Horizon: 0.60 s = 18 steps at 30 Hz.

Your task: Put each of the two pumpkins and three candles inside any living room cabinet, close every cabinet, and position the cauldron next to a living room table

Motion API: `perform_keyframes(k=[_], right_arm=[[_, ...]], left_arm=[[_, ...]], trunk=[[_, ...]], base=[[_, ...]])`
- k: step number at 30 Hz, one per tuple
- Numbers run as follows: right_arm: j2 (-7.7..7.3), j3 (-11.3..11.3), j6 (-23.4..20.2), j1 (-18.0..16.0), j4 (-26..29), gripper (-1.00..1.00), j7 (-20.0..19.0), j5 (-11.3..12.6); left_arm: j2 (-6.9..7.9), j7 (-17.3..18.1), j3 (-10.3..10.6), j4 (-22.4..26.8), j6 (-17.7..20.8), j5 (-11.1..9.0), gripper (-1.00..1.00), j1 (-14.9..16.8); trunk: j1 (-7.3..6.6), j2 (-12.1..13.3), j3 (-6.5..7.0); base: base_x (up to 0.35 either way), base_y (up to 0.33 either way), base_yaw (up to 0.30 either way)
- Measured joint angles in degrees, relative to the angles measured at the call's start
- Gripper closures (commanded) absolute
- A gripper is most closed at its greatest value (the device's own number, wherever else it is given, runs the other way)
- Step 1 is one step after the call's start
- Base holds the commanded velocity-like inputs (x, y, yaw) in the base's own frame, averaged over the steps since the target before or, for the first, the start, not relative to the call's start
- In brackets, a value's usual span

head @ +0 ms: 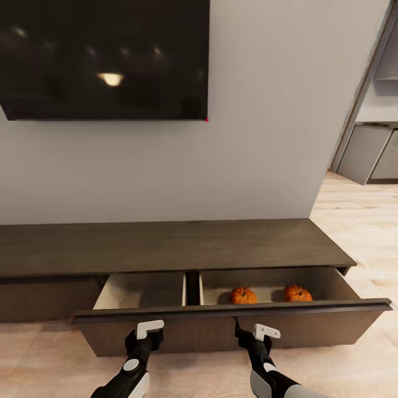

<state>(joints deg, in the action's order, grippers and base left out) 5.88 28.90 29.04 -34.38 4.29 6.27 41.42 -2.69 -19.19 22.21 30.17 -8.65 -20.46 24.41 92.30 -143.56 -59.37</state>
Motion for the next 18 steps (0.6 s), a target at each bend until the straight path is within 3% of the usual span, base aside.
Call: perform_keyframes(k=[18], right_arm=[[0.0, -0.5, 0.1, 0.0, 0.0, -1.0, 0.2, 0.0]], left_arm=[[-0.01, 0.0, 0.0, 0.0, 0.0, 0.1, -1.0, 0.0]], trunk=[[0.01, 0.0, 0.0]], base=[[0.321, 0.0, 0.0]])
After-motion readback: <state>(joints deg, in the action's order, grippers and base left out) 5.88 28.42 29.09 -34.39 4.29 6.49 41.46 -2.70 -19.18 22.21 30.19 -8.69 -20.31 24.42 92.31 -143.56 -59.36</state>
